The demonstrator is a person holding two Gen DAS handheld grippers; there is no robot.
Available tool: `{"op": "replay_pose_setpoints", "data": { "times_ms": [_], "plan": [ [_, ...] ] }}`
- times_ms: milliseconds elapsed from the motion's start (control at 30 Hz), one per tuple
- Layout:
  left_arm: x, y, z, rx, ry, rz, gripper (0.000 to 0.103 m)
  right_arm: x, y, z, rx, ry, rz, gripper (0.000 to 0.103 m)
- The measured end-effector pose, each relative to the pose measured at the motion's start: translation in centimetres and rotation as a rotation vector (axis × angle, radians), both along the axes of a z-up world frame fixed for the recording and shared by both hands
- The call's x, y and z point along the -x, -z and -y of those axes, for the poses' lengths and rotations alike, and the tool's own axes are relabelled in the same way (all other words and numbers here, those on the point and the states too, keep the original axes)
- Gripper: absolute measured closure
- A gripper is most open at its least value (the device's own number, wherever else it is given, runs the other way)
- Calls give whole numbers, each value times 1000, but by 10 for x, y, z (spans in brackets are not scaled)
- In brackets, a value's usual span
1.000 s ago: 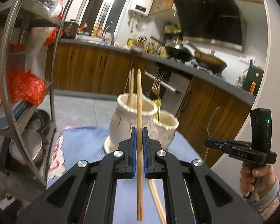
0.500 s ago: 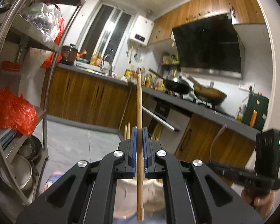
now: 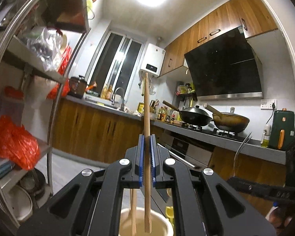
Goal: Organize utensils
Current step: 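Lift chopstick over tall holder with left tool while right tool carries fork over short holder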
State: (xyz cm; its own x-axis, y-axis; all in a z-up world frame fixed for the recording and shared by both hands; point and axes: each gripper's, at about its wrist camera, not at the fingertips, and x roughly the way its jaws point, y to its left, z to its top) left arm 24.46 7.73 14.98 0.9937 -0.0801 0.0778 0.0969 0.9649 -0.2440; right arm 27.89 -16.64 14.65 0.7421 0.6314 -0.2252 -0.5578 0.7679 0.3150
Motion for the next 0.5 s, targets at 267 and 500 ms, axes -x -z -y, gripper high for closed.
{"op": "replay_pose_setpoints", "data": {
  "times_ms": [267, 500],
  "plan": [
    [-15, 21, 19, -96, -25, -72, 97, -24, 21, -14, 51, 55, -20, 97],
    [-10, 38, 30, -119, -43, -130, 97, -28, 42, -35, 209, 52, -62, 97]
  ]
}}
